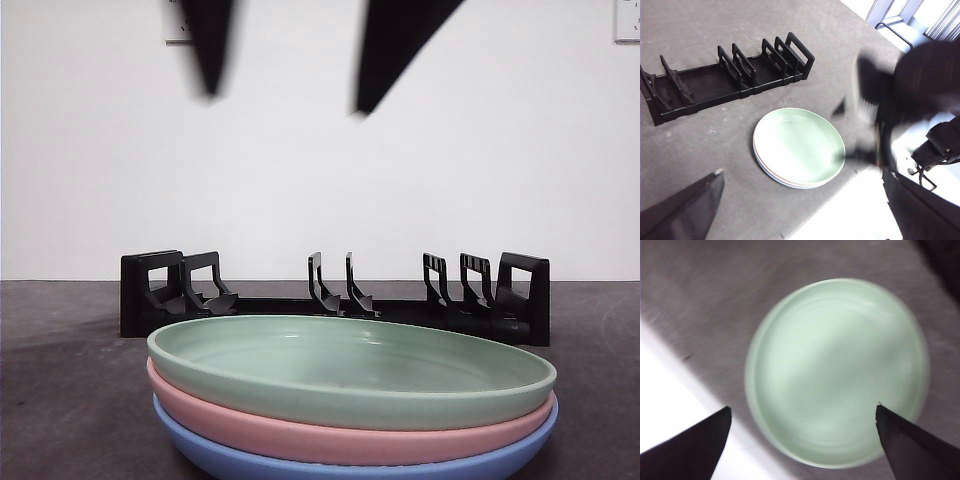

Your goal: Place the plate

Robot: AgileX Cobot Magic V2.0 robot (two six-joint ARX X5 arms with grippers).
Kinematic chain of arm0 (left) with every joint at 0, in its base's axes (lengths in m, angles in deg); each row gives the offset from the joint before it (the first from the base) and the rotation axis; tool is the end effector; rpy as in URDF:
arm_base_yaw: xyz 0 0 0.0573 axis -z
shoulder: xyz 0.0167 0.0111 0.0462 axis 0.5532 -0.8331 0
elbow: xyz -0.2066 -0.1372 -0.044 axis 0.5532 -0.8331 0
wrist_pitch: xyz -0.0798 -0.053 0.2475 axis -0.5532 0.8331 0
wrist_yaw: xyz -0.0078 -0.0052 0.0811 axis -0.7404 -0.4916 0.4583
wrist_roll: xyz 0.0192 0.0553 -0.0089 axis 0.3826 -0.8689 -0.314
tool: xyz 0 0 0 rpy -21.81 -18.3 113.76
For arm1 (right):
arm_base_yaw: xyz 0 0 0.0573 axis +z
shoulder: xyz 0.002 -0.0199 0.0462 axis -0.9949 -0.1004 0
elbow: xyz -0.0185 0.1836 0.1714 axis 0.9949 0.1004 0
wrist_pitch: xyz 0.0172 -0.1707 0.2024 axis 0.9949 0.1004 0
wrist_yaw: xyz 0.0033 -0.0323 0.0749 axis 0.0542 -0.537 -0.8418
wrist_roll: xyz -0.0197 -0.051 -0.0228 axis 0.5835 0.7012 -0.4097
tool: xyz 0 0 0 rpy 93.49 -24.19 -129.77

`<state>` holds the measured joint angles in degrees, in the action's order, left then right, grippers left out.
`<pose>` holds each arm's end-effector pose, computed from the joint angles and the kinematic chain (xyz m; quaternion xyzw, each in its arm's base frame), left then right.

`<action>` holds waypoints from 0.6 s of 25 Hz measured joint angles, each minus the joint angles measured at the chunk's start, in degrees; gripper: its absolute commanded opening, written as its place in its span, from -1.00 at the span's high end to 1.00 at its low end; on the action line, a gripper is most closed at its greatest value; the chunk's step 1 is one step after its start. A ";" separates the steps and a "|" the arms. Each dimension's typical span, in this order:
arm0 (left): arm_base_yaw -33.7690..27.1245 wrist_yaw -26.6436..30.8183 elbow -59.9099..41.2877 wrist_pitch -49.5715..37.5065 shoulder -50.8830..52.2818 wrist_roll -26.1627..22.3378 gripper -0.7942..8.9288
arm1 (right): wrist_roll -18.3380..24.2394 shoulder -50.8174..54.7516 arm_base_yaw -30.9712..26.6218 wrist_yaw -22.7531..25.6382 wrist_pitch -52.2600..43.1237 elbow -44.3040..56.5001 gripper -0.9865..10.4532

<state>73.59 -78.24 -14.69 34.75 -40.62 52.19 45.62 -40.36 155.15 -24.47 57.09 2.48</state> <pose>0.0311 -0.0339 0.4029 -0.0362 0.2713 -0.3744 0.8859 0.1061 0.2745 0.2893 -0.2109 0.4755 0.2861 0.8047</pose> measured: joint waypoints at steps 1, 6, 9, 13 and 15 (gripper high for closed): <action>0.00 0.00 0.00 0.09 0.00 0.00 -0.16 | 0.87 2.05 -2.19 0.13 1.11 0.00 0.02; 0.00 0.00 0.00 1.62 0.00 0.00 -0.16 | 5.62 13.16 -13.77 1.18 5.09 1.70 0.02; 0.00 0.00 0.00 3.43 0.00 0.00 -0.16 | 8.46 24.28 -19.96 -2.58 5.16 7.72 0.02; 0.00 0.00 0.00 4.26 0.00 0.00 -0.16 | 9.99 43.69 -24.13 -9.57 5.60 14.88 0.02; 0.00 0.00 -0.13 4.22 0.00 0.00 -0.16 | 9.88 51.41 -24.15 -10.12 5.42 15.04 0.02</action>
<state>73.59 -78.24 -14.82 38.96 -40.62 52.19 55.50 11.05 131.00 -34.59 62.51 17.52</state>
